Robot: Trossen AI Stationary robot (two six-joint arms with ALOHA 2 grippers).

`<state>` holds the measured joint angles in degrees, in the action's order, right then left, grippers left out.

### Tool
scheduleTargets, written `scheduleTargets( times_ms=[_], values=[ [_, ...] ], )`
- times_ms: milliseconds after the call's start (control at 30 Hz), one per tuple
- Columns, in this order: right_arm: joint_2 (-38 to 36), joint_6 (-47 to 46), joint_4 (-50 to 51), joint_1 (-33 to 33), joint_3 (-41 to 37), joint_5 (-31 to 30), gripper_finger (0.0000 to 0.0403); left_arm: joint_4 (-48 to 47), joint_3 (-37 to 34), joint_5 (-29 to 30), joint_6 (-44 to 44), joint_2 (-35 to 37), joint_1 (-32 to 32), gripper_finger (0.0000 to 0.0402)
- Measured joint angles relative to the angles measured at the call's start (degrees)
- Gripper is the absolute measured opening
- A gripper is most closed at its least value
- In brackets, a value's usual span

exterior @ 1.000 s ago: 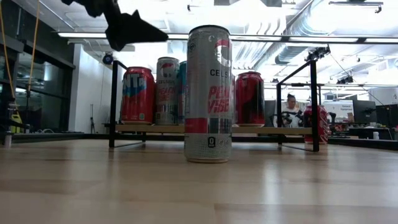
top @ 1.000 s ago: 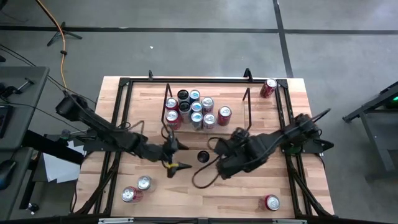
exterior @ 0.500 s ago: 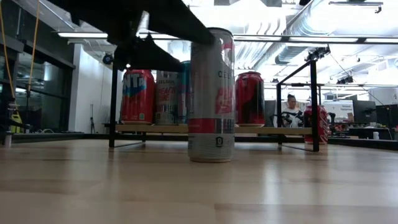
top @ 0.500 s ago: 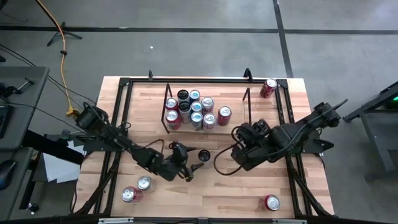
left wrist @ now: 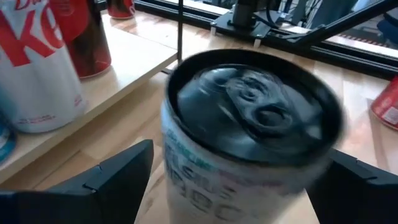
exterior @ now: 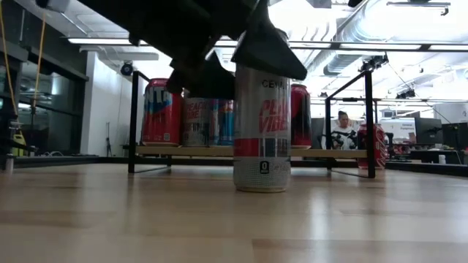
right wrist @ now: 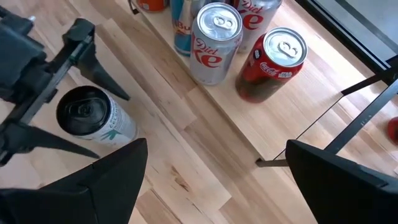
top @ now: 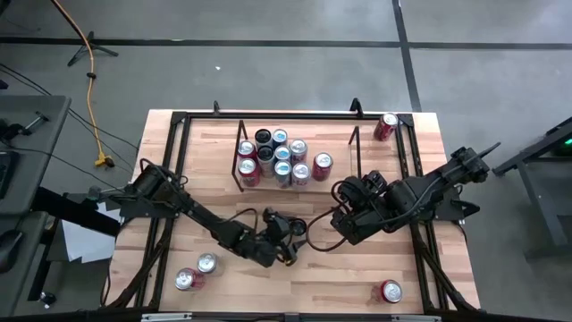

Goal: Place canned beverage on shelf
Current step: Put the white-pink soda can on the shelf aligned with the other white-pink soda cans

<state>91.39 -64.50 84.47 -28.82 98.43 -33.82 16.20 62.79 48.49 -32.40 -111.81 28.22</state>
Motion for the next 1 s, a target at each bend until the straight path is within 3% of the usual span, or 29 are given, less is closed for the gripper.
scheduleTargets(
  times_ms=[200,400,467,633,767,900,1000],
  values=[
    [0.0,0.3,0.0,0.0,0.0,-0.3,0.0367,-0.6,0.1,-3.4,0.0,0.2,-1.4,0.0312],
    [0.0,0.5,-0.2,0.0,0.0,-1.3,0.0367,-9.2,0.1,-9.1,0.0,4.2,-1.7,0.0192],
    [0.0,0.5,-0.2,0.0,0.0,-1.8,0.0367,-14.7,0.1,-8.6,0.1,7.4,-1.6,0.0189],
    [0.0,0.3,-0.6,0.0,0.0,-4.0,0.0367,-29.9,-1.2,1.4,-2.1,18.9,-1.0,0.0189],
    [0.0,0.3,-1.2,0.5,0.0,-5.6,0.0367,-37.8,-7.4,10.7,-15.0,29.5,-0.6,0.0189],
    [0.0,0.5,-1.5,1.0,0.0,-6.7,0.0367,-38.1,-16.4,16.3,-28.5,38.2,0.1,0.0189],
    [0.1,0.5,-1.5,1.4,0.0,-6.9,0.0367,-30.5,-20.8,15.7,-29.0,41.0,-0.7,0.0189]
  ],
)
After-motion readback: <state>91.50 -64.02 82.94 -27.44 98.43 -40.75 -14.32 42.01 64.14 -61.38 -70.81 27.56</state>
